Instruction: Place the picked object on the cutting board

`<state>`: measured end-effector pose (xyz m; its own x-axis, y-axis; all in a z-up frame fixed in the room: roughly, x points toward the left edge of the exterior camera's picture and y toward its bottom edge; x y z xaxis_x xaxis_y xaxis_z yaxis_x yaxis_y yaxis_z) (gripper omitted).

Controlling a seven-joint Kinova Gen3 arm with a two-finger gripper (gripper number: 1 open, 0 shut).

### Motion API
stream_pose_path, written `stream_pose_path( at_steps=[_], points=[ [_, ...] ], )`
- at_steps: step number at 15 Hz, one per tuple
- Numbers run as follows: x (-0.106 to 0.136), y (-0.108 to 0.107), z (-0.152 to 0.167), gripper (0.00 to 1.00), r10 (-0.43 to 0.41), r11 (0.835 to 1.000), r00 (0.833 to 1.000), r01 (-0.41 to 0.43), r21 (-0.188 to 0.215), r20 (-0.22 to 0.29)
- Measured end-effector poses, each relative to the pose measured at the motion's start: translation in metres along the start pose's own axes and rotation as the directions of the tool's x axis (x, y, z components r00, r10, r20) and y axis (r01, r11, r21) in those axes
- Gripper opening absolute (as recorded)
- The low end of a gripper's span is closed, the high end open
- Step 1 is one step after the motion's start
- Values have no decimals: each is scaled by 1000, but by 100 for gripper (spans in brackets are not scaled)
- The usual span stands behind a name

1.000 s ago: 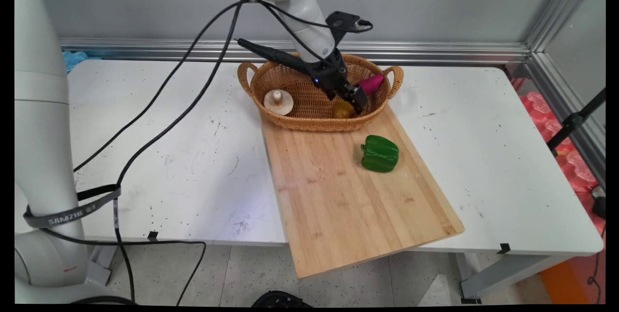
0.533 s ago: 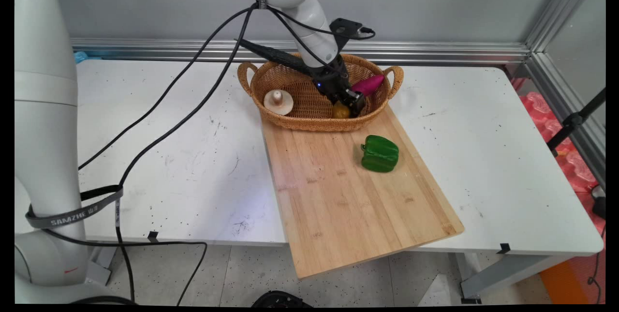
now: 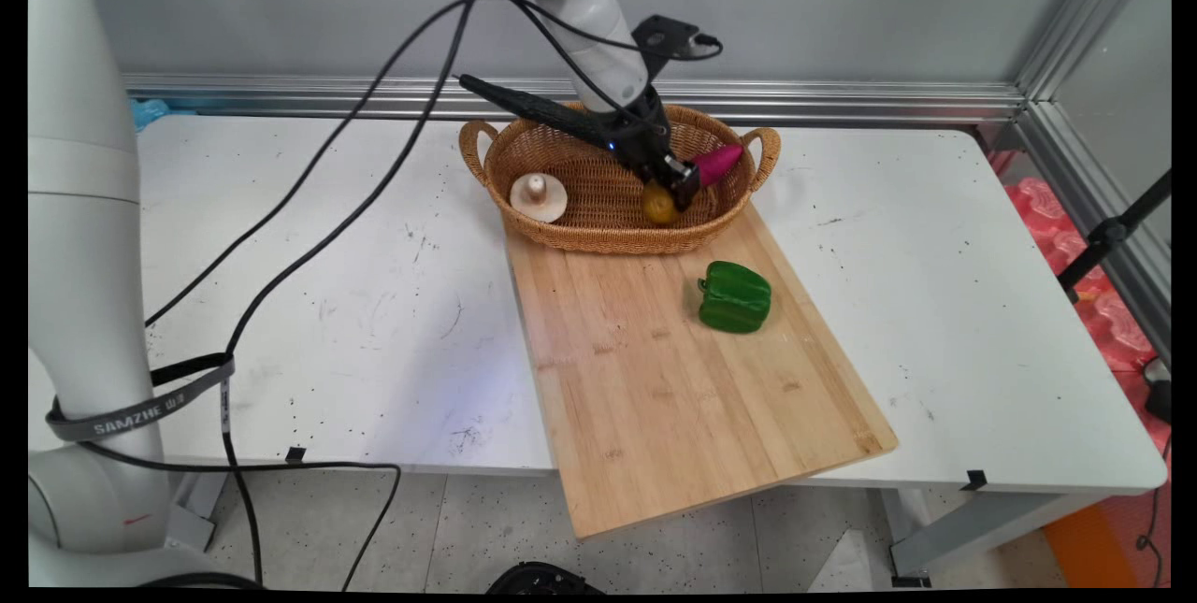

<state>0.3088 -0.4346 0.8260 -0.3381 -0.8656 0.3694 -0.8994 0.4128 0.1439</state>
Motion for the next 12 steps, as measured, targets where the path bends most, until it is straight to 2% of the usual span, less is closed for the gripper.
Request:
stream_pose_path(
  at_steps=[8,12],
  points=[
    [5,-1,-68,0,90,996,995,-90,0,-46],
    [-4,3,-106,0,134,991,990,-135,-18,-53]
  ],
)
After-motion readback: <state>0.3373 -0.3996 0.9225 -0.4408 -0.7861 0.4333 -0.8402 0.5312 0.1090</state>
